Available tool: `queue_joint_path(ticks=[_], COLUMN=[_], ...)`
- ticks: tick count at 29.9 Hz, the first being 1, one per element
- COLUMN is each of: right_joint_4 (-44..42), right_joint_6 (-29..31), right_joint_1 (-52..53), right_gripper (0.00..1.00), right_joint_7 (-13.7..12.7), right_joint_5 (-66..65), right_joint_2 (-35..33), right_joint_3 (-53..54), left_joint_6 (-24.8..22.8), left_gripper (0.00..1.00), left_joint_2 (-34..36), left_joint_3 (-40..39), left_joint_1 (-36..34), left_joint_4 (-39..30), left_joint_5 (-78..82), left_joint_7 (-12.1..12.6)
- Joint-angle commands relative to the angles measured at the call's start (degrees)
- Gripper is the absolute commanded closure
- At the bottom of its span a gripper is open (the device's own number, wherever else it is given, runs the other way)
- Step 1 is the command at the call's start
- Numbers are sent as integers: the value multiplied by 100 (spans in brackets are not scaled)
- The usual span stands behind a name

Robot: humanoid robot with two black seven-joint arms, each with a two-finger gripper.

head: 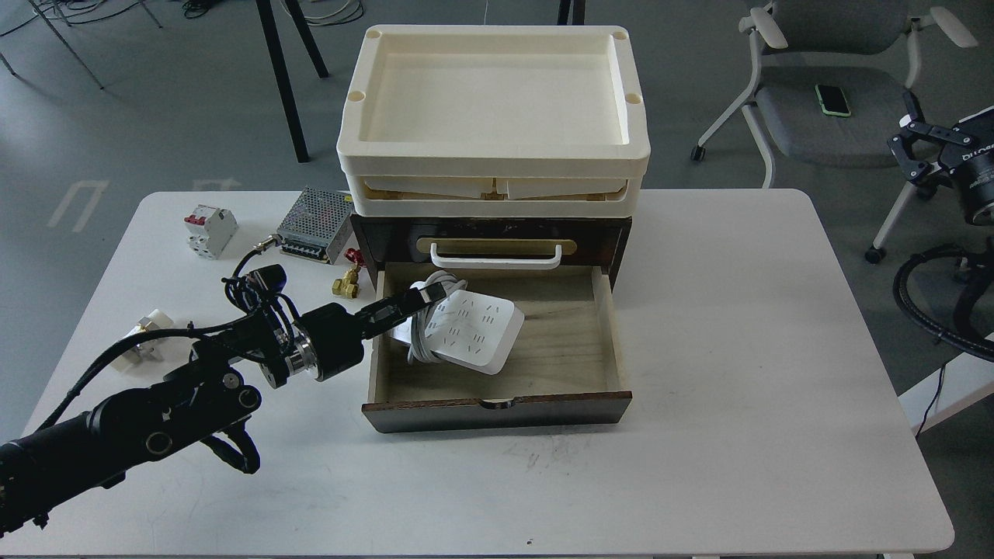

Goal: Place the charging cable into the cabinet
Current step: 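Lower the power strip into the drawer and open the left gripper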

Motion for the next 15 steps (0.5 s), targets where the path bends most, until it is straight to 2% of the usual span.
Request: queue_joint_path(ticks=[1,3,12,15], right_joint_4=[0,0,0,0], right_joint_6=[0,0,0,0], right_joint_1=[-17,-18,-79,-105], right_gripper=[0,0,0,0], right_joint_7=[-1,8,78,78], right_joint_5=[6,6,6,6], right_joint_2=[-2,-2,-2,-2], right_joint_3=[0,0,0,0], left_joint_6=[-7,-16,-16,-16], left_gripper=[96,93,65,62], left_joint_2=[-6,-6,-24,-33], left_joint_3=[2,2,-51,-77], left_joint_1=[31,31,31,31], left_joint_4=[18,10,-8,-8], left_joint_5=[3,3,-6,-15], left_joint_7=[61,43,-18,-18])
